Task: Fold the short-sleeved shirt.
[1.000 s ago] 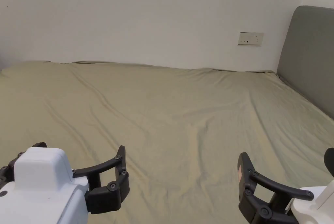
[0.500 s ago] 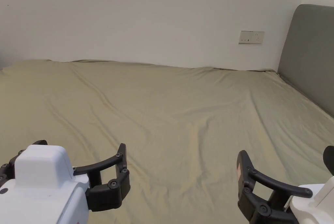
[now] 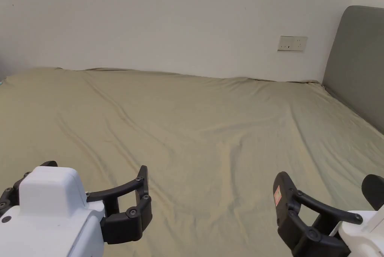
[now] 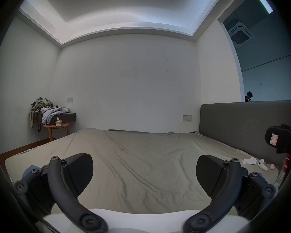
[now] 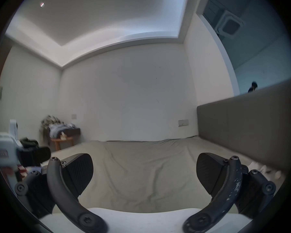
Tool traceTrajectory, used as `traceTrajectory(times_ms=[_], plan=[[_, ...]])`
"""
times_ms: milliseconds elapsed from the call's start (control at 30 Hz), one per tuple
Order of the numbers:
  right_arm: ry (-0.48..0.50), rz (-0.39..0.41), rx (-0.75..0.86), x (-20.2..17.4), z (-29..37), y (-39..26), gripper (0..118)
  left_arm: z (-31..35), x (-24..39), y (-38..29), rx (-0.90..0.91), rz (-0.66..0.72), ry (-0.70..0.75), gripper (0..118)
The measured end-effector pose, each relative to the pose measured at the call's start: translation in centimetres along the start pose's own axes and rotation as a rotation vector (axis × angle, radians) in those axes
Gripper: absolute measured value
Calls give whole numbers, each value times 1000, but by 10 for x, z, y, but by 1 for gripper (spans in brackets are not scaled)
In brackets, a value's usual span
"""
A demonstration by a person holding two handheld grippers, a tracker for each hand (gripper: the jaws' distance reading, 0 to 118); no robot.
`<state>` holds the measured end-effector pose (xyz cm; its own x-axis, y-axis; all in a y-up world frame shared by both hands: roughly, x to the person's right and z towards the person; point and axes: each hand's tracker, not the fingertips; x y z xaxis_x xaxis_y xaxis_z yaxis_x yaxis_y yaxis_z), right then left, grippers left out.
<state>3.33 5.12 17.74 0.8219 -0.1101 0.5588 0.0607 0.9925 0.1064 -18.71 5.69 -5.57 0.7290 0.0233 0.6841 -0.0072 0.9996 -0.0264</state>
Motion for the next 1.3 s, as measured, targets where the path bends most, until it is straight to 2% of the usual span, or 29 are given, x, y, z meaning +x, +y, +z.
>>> traceTrajectory(times_ms=[100, 167, 233, 333, 500, 600, 733, 767, 900, 967, 1033, 1133, 1300], plan=[[124, -245, -1, 17, -3, 0, 118, 0, 0, 0, 1, 2, 0, 118], [183, -368, 25, 27, -3, 1, 118, 0, -1, 0, 1, 3, 0, 118], [167, -431, 39, 31, -2, 6, 118, 1, -2, 1, 5, 3, 2, 118], [95, -447, 123, 28, 4, 11, 118, 1, -2, 2, 9, 8, 4, 118], [137, -609, 31, 29, 7, 20, 118, 0, -3, 1, 6, 14, 3, 118], [154, -594, 58, 27, 6, 21, 118, -1, -2, 1, 1, 11, 1, 118], [94, -472, 66, 24, 4, 22, 118, -1, -1, 1, 0, 6, 2, 118], [87, -469, 61, 23, 3, 21, 118, -1, -1, 1, 1, 7, 2, 118], [97, -502, 48, 26, 1, 18, 118, -1, -1, 1, 1, 7, 0, 118], [62, -533, 41, 26, 0, 17, 118, -3, 0, 0, -5, 3, 2, 118], [33, -527, 40, 25, 0, 17, 118, -4, 0, 0, -8, 1, 2, 118], [52, -524, 45, 26, 0, 17, 118, -5, 1, 0, -10, -1, 2, 118], [67, -586, 27, 25, 1, 21, 118, -8, 4, -2, -21, -7, -4, 118]])
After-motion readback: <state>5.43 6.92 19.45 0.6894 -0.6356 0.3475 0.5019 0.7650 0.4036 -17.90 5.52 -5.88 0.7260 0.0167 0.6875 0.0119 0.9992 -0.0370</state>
